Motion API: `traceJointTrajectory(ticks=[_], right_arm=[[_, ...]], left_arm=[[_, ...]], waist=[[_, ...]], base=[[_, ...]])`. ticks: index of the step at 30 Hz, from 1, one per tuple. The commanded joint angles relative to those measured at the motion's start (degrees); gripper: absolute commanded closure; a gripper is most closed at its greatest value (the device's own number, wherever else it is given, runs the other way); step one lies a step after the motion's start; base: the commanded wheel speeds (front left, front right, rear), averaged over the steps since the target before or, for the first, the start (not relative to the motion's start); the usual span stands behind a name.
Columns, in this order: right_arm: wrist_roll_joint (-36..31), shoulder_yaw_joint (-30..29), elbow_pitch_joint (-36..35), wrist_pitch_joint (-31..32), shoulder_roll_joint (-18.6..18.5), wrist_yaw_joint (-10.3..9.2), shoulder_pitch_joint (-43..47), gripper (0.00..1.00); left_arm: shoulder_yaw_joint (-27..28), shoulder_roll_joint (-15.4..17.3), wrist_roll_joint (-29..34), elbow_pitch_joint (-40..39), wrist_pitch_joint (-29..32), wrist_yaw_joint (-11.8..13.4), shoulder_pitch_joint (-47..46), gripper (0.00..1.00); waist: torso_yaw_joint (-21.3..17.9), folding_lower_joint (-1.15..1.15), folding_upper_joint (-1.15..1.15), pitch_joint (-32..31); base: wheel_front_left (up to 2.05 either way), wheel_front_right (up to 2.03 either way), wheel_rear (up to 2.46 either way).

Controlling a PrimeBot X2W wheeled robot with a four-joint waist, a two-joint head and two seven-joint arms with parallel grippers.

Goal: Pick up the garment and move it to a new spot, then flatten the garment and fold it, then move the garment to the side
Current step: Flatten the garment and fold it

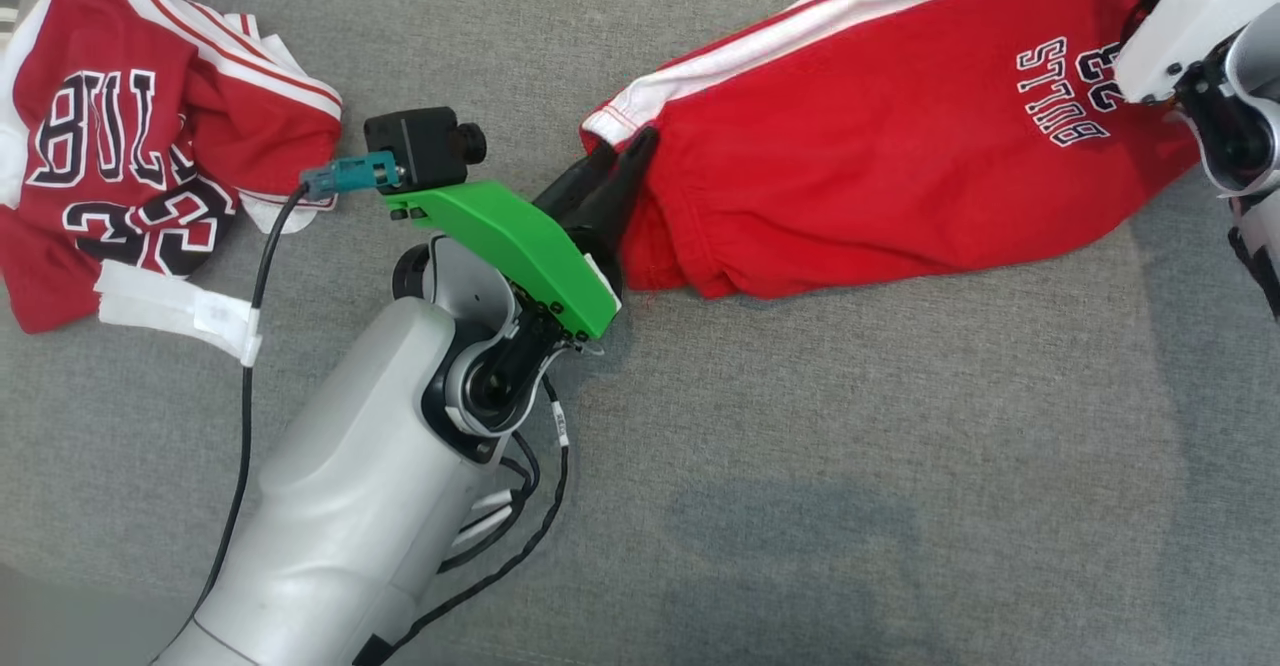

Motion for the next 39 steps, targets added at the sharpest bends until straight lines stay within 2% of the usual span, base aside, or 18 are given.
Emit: traceJointTrajectory(ticks=[1, 4, 7, 13, 19, 26, 30, 35, 36, 37, 39], right_arm=[[-0.15, 0.40, 0.41, 0.81, -0.03, 0.00, -0.88, 0.00], [-0.34, 1.08, 0.56, 3.24, -0.42, 0.00, -1.75, 0.00], [1.05, 1.88, -0.54, 6.89, -0.53, 0.00, -1.43, 0.00], [7.06, 2.33, -4.88, 18.99, -2.96, 0.00, 0.12, 0.00], [2.99, 1.80, -7.10, 19.85, -6.14, 0.01, 0.63, 0.00], [-4.02, 0.46, -6.20, 24.38, -8.95, 0.01, 3.49, 0.00], [-6.37, -1.47, -5.24, 26.18, -8.91, 0.00, 5.13, 0.00], [-6.47, -4.54, -4.67, 27.71, -7.02, 0.01, 7.61, 0.00], [-5.82, -4.96, -5.16, 27.91, -6.23, 0.02, 8.10, 0.56], [-3.43, -6.21, -6.42, 28.07, -4.40, 0.02, 9.18, 1.00], [-0.49, -8.11, -7.86, 27.81, -3.16, 0.02, 10.69, 1.00]], left_arm=[[0.16, -0.21, 0.64, 0.42, -0.16, -0.13, -1.23, 0.00], [-0.53, -0.49, 0.96, 0.96, 0.28, -0.59, -1.77, 0.00], [-1.68, 0.78, 2.13, 1.44, 0.34, -0.86, -1.67, 0.00], [-3.17, 2.96, 4.72, -0.01, 0.16, -0.59, -0.12, 0.00], [-3.30, 5.08, 7.44, -4.24, -2.96, 0.70, 1.64, 0.00], [-3.71, 9.81, 16.43, -13.96, -11.56, 5.09, 5.06, 0.00], [-4.59, 11.32, 20.09, -15.69, -14.58, 6.03, 6.25, 0.00], [-5.70, 10.85, 22.22, -13.76, -16.98, 6.73, 7.49, 0.00], [-5.86, 11.17, 22.94, -13.24, -17.54, 6.82, 7.59, 0.00], [-5.37, 11.00, 21.69, -12.03, -18.32, 6.40, 8.70, 0.00], [-4.86, 11.67, 21.45, -10.89, -19.09, 5.95, 9.81, 0.00]], waist=[[0.09, 0.00, 0.40, -0.17], [-0.03, 0.00, 0.40, -0.26], [-0.44, 0.00, 0.40, -1.40], [-1.46, 0.00, 0.40, -4.02], [-1.19, 0.00, 0.40, -5.12], [2.36, 0.00, 0.40, -2.55], [4.68, 0.00, 0.40, -1.12], [6.67, 0.00, 0.40, -0.39], [6.76, 0.00, 0.40, -0.42], [6.40, 0.00, 0.40, -0.94], [5.66, 0.00, 0.40, -2.20]], base=[[0.00, 0.00, 0.00], [0.00, 0.00, 0.00], [0.00, 0.00, 0.00], [0.00, 0.00, 0.00], [0.00, 0.00, 0.00], [0.00, 0.00, 0.00], [0.00, 0.00, 0.00], [0.00, 0.00, 0.00], [0.00, 0.00, 0.00], [0.00, 0.00, 0.00], [0.00, 0.00, 0.00]])
